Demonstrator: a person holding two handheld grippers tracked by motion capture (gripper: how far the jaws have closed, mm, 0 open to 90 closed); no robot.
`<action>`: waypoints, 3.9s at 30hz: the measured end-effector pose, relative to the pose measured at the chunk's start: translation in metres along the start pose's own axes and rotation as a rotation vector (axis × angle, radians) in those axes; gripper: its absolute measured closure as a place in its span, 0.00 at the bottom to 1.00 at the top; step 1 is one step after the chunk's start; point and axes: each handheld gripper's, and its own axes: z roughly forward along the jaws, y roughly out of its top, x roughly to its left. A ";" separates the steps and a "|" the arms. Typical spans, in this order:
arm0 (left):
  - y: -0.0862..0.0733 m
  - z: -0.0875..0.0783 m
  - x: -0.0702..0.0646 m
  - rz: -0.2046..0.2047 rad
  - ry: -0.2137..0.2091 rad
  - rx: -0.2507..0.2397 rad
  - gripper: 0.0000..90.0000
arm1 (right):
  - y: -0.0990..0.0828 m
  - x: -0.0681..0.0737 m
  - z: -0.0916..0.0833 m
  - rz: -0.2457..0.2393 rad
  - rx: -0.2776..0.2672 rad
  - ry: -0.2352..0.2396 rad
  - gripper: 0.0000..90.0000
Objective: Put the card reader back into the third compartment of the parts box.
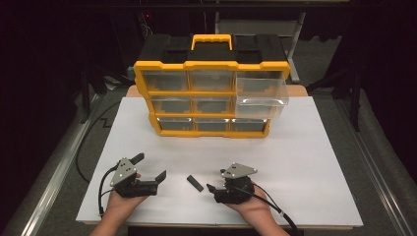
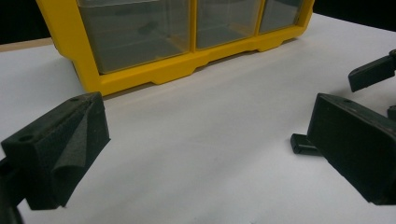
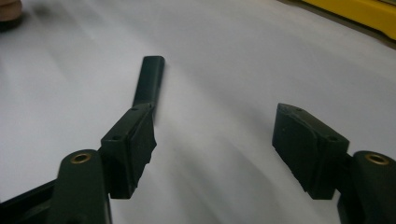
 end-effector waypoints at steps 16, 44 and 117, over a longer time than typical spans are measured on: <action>0.000 -0.001 0.001 -0.009 0.001 -0.006 0.00 | 0.021 0.024 0.037 -0.052 0.045 0.081 0.60; 0.001 -0.004 0.000 -0.009 0.007 -0.028 0.00 | 0.025 0.033 0.054 -0.072 0.095 0.037 0.79; -0.001 -0.004 -0.001 -0.016 -0.013 -0.040 0.00 | -0.069 -0.103 -0.114 0.055 0.029 -0.206 0.82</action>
